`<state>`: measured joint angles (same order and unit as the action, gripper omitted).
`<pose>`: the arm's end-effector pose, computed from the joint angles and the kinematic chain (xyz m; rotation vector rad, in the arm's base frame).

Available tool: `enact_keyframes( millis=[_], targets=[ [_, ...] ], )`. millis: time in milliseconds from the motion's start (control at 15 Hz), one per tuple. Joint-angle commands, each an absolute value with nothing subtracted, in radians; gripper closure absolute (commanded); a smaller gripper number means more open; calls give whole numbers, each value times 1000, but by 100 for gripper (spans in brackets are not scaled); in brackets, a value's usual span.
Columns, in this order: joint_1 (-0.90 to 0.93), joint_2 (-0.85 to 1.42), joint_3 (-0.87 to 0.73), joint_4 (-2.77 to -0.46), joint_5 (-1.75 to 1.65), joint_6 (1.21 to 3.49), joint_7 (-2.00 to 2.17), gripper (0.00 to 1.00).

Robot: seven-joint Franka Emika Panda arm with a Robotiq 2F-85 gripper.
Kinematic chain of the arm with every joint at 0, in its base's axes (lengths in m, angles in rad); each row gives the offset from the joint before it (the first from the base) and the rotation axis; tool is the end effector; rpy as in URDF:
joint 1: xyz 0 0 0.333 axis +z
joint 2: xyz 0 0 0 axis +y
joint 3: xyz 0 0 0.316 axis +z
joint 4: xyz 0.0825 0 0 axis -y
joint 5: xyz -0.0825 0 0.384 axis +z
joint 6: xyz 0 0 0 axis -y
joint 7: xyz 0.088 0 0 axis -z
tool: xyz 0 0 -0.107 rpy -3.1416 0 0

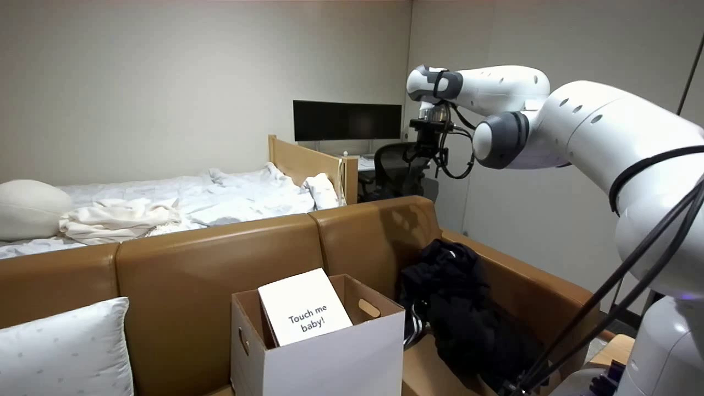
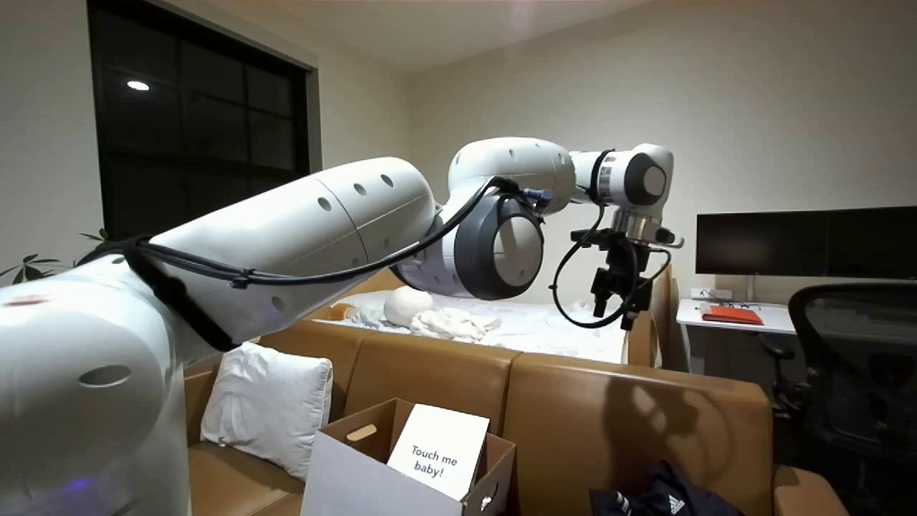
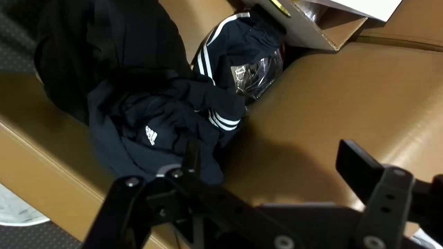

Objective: Remove the clothes from the box, put them on the couch, and then put the umbrella on the couch in the box

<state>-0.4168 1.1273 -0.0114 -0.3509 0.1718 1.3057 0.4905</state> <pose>0.7059 -0.2923 0.3929 -2.6920 1.2712 0.2655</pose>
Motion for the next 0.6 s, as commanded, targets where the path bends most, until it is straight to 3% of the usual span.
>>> enact_keyframes(
  millis=[0, 533],
  targets=[
    [-484, 1125, 31, -371, 209, 1340, 283, 0],
    [-425, 1172, 78, -377, 203, 1230, -9, 0]
  ],
)
